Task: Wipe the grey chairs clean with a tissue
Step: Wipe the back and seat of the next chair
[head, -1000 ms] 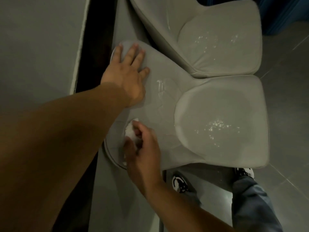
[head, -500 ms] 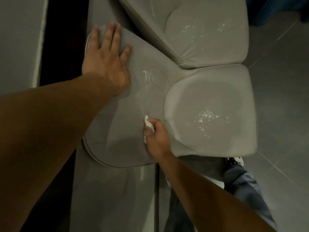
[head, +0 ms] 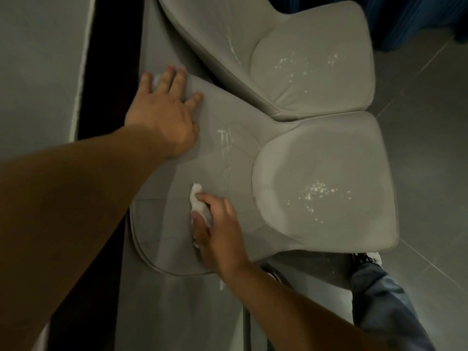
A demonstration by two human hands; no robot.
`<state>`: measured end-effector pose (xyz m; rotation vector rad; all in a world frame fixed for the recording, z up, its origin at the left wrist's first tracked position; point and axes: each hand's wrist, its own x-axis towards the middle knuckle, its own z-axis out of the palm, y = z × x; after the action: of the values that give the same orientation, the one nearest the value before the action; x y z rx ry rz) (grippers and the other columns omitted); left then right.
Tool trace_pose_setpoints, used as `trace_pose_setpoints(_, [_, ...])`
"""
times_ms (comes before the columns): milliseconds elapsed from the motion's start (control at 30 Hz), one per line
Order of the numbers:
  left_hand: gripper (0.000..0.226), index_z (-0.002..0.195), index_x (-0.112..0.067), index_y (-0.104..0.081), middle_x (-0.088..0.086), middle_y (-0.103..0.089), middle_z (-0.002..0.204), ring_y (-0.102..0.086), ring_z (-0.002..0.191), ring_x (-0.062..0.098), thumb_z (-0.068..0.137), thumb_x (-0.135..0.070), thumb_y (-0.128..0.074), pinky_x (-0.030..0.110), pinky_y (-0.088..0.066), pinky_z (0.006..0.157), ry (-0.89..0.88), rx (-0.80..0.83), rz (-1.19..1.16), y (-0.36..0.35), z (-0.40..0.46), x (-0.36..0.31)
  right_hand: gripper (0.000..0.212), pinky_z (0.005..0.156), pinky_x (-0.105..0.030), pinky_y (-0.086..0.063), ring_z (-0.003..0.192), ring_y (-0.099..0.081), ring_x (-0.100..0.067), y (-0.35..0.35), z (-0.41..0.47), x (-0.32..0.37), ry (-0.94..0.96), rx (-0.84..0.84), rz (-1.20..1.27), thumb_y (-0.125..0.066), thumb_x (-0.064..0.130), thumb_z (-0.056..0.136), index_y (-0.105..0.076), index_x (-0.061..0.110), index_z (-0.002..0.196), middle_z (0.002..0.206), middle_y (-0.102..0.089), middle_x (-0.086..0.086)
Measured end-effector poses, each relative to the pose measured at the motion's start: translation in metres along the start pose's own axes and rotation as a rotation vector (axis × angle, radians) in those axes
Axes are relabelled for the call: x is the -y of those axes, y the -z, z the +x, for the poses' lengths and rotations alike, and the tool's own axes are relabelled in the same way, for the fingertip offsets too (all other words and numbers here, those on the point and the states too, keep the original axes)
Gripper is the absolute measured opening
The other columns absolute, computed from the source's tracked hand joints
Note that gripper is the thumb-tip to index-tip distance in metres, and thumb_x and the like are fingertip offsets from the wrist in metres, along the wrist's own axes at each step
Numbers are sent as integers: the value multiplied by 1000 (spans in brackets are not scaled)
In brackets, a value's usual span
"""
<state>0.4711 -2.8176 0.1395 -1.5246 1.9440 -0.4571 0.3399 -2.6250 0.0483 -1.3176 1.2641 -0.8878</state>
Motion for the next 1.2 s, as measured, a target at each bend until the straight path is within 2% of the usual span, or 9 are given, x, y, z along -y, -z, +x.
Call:
trace_pose_setpoints(167, [68,160,-29,-15,18,-16,165,-21,149,41,99,-59,-21,58,-27,115,26,-55,16,1,15,4,22,92,-34,-42,100,-53,-26,5,8,-65,-296,-22,-67,-55,30,97,-63,15,111,108,-55,-10])
trace_pose_setpoints(333, [67,159,-25,-19,21,-26,160,-31,141,44,100,-56,-27,56,-35,105,53,-118,39,1,14,-1,31,92,-41,-48,102,-60,-34,25,30,-101,-665,-9,-169,-52,37,98,-68,12,106,109,-64,-16])
trace_pose_setpoints(467, [64,158,-24,-23,23,-31,156,-34,137,44,101,-54,-28,55,-36,103,61,-161,54,-1,12,-5,13,74,-47,-56,81,-66,-24,10,29,-35,-415,-120,163,-58,37,93,-66,26,94,89,-68,-3])
trace_pose_setpoints(633, [66,158,-23,-22,23,-31,155,-36,133,44,101,-56,-28,53,-37,102,50,-199,49,-6,12,-5,30,81,-21,-48,92,-56,-7,-10,-19,11,96,-28,53,-52,42,94,-52,34,122,108,-52,9])
trace_pose_setpoints(700, [66,157,-23,-23,23,-32,154,-37,133,44,100,-57,-28,54,-37,101,48,-202,51,-6,12,-6,30,82,-25,-48,92,-57,-11,-6,-17,-12,39,-51,41,-52,40,94,-54,32,122,107,-54,4])
trace_pose_setpoints(800, [68,157,-23,-22,22,-34,152,-38,131,44,100,-59,-28,54,-37,101,60,-222,68,-10,13,-7,24,73,-34,-53,80,-63,-12,2,3,-57,-242,-3,97,-53,47,91,-58,35,111,94,-63,4])
trace_pose_setpoints(933, [71,158,-24,-21,21,-35,152,-40,131,44,99,-63,-29,54,-38,102,77,-237,86,-14,15,-6,16,59,-23,-45,60,-62,0,15,22,-132,-446,46,0,-53,53,91,-60,38,89,72,-68,16])
trace_pose_setpoints(1067, [70,157,-25,-23,22,-38,148,-43,125,43,98,-62,-31,51,-40,98,62,-252,79,-15,15,-6,45,88,-35,-49,101,-64,-32,38,32,-176,-738,185,-336,-45,55,96,-67,17,105,105,-70,-10])
trace_pose_setpoints(1200, [68,156,-25,-25,22,-39,147,-43,125,43,98,-62,-30,50,-40,98,83,-285,112,-19,17,-7,28,83,-33,-49,95,-65,-28,36,44,-137,-581,58,-179,-56,44,94,-69,20,99,96,-71,-5])
